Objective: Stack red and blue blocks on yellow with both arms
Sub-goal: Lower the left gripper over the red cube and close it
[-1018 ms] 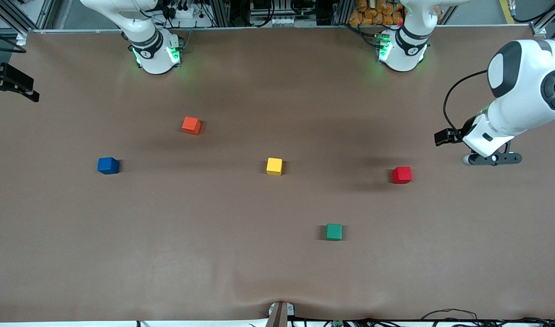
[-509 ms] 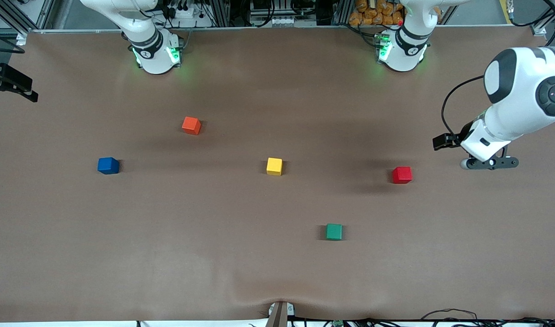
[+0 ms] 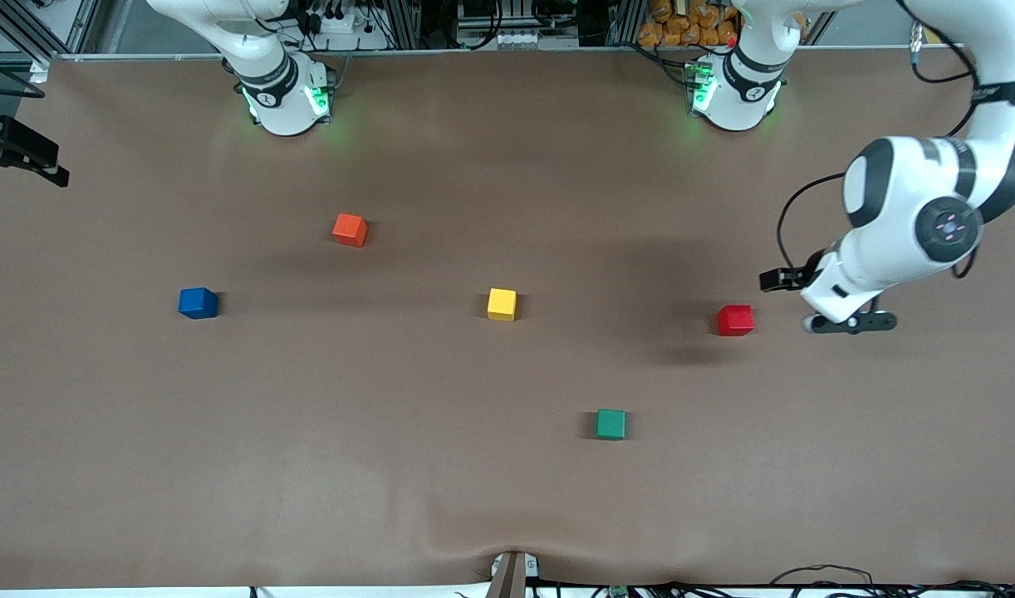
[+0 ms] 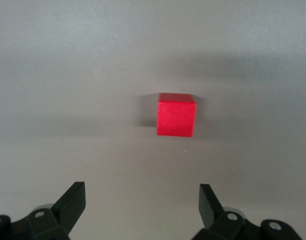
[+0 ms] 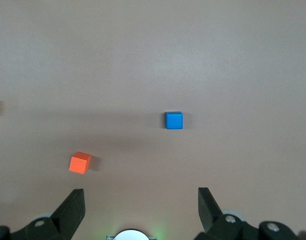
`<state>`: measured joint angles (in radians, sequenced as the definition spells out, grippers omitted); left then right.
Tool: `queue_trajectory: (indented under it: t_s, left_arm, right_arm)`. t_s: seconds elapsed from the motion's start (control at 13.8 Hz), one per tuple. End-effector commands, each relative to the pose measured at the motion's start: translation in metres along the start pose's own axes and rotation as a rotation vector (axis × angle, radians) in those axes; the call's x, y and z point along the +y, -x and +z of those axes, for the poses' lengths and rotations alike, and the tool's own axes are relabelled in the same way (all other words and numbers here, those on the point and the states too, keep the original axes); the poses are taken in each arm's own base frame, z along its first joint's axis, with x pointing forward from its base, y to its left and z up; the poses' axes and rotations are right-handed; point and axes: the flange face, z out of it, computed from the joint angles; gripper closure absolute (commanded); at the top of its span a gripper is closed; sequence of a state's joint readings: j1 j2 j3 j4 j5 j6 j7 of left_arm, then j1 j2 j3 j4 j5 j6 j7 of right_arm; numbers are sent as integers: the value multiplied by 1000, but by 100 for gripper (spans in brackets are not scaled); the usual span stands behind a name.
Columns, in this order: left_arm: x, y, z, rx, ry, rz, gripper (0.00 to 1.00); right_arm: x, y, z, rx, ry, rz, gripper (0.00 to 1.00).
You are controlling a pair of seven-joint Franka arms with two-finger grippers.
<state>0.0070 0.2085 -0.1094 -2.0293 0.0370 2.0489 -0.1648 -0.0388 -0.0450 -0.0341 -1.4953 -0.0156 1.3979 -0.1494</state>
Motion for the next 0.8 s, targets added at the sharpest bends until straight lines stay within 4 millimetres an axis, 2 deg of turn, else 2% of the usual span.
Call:
queue_trajectory:
  t_s: [0.0,0.29,0.51,0.73]
  left_arm:
    - [10,-14,18,-7,16,-12,0]
    - [11,-25,57,-10,22,-12,0]
    - [15,-32,73,7,29,-8,0]
    - [17,-39,99,14,37,-10,0]
  right_arm:
    - [5,1,-2,-7,5,18,0]
    - [5,-1,1,-11,4,18,0]
    - [5,-1,1,-11,4,18,0]
    - [6,-1,0,-10,5,19,0]
